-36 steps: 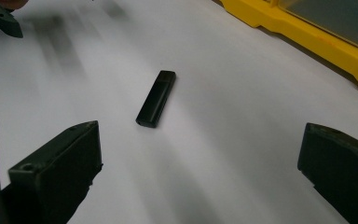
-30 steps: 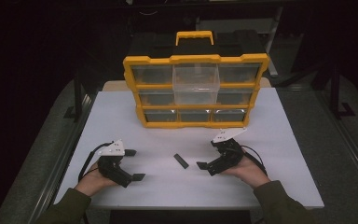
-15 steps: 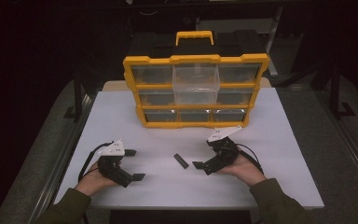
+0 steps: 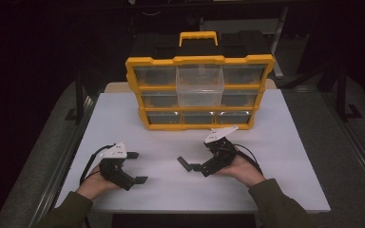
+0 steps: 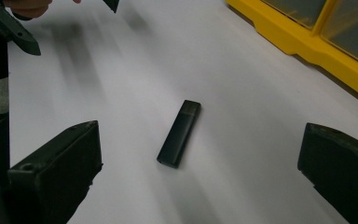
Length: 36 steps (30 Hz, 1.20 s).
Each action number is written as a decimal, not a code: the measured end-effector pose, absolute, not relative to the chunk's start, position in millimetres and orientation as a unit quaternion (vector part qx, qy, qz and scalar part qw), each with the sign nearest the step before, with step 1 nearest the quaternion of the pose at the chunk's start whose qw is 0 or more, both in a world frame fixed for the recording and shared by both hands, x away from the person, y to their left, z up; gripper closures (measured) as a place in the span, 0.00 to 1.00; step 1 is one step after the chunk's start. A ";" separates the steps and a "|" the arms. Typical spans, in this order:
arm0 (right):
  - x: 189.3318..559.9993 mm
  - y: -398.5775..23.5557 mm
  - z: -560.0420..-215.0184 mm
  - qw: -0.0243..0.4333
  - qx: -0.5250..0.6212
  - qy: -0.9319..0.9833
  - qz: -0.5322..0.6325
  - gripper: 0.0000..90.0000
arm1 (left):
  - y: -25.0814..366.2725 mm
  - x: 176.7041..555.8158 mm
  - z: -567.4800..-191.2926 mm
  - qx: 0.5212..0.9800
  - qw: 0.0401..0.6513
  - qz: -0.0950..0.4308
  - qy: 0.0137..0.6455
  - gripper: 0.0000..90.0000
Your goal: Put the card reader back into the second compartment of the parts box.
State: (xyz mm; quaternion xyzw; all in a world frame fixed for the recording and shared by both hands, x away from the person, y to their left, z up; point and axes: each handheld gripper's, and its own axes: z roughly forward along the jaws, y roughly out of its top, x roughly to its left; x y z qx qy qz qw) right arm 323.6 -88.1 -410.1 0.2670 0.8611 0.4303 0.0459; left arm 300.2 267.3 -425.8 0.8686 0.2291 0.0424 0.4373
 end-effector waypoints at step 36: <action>342.6 -42.0 -397.1 0.039 0.231 0.873 0.429 0.00 | 267.1 300.0 -425.9 0.868 0.438 0.042 0.230 0.00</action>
